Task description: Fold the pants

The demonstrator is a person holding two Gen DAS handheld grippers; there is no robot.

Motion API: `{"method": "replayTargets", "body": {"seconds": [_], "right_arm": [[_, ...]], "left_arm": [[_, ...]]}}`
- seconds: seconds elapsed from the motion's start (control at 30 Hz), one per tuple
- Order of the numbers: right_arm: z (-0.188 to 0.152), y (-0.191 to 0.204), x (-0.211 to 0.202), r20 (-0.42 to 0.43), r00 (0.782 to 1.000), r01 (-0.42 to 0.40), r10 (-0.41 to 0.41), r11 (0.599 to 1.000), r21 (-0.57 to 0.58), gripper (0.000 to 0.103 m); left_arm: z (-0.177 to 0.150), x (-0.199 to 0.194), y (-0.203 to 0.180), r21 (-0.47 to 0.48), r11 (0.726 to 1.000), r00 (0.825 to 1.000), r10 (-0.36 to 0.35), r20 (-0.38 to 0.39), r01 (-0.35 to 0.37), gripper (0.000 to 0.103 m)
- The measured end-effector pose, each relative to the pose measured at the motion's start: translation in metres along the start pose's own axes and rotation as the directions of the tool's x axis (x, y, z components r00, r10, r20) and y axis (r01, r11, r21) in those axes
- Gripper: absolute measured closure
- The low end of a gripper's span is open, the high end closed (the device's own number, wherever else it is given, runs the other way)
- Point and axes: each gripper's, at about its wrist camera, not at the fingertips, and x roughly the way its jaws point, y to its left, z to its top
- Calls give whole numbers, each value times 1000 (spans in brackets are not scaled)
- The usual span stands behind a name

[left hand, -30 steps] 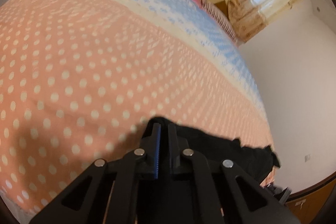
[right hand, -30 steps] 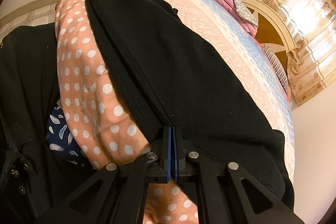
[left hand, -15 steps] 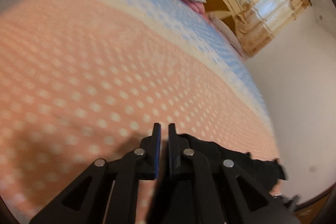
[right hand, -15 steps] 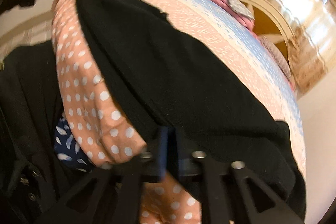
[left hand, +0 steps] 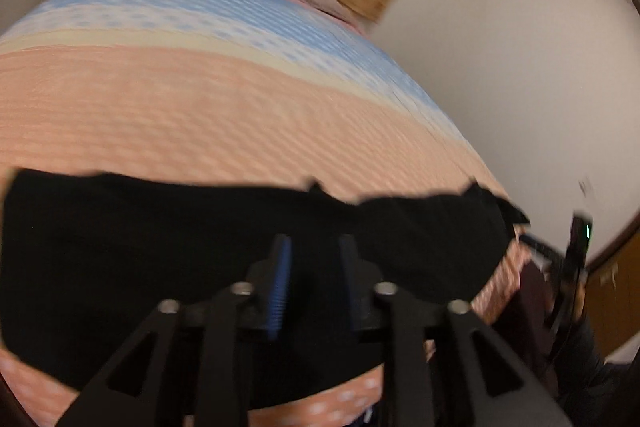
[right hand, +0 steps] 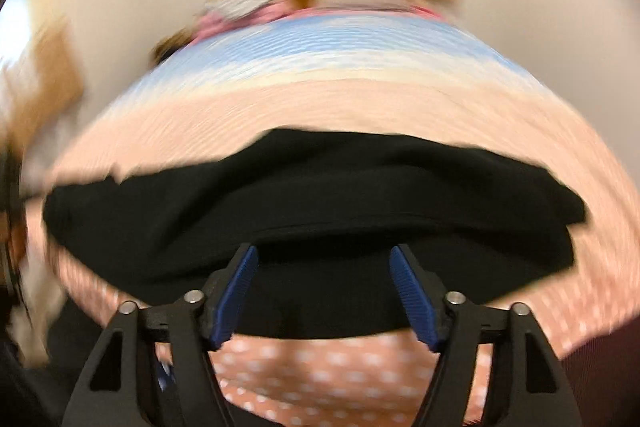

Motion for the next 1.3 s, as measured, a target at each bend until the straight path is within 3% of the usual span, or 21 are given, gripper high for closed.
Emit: {"method": "replayTargets", "body": {"seconds": [0.1,0.23,0.3,0.4,0.47,0.53,0.57,0.6,0.63,0.73,0.87,0.93,1.0,1.1,1.17,1.27,1.3], "right_arm": [[-1,-58,1,-1,1000,-6,6,973,229,42],[-4,-96,15,33,986,-161,162,896,414,42],[-4,-105,28,28,982,-179,189,861,477,42],[-3,-113,33,65,984,-175,166,831,528,42],[0,-129,33,84,988,-155,130,816,556,51],[4,-143,36,71,994,-109,83,803,586,72],[7,-149,37,65,996,-91,65,801,591,80],[11,-152,39,65,996,-85,57,804,589,96],[16,-152,38,68,996,-89,61,813,575,98],[38,-143,25,116,989,-138,91,854,502,100],[54,-138,-26,247,953,-266,177,879,397,100],[47,-136,-40,247,953,-259,173,889,376,100],[27,-143,-40,196,971,-203,134,898,391,100],[-10,-172,-22,103,992,-112,72,877,467,100],[-28,-183,-9,67,993,-120,100,859,498,100],[-42,-189,4,57,991,-131,119,853,505,100],[-42,-188,8,61,990,-137,123,853,504,99]], "left_arm": [[-11,21,-23,40,999,999,-26,-42,27,68],[-19,32,-40,94,995,998,-27,-61,33,68],[-21,38,-41,82,996,997,-32,-69,38,68],[-27,45,-43,72,997,996,-35,-84,41,68],[-31,48,-41,74,997,996,-25,-84,31,68],[-30,50,-35,48,997,996,-58,-75,61,68],[-30,51,-35,38,997,995,-68,-73,71,68],[-29,51,-33,22,996,994,-83,-70,85,68],[-28,51,-31,8,995,993,-96,-66,96,68],[-28,52,-28,-11,994,992,-110,-67,109,68],[-28,52,-23,-50,989,988,-140,-67,137,68],[-29,52,-23,-53,989,988,-144,-63,141,68],[-29,52,-24,-46,990,988,-138,-62,136,68],[-30,50,-34,10,995,993,-102,-67,103,68],[-31,48,-54,117,992,997,-40,-72,48,68],[-37,47,-92,291,957,998,9,-67,11,65],[-41,48,-111,363,932,997,23,-70,4,58]]}}
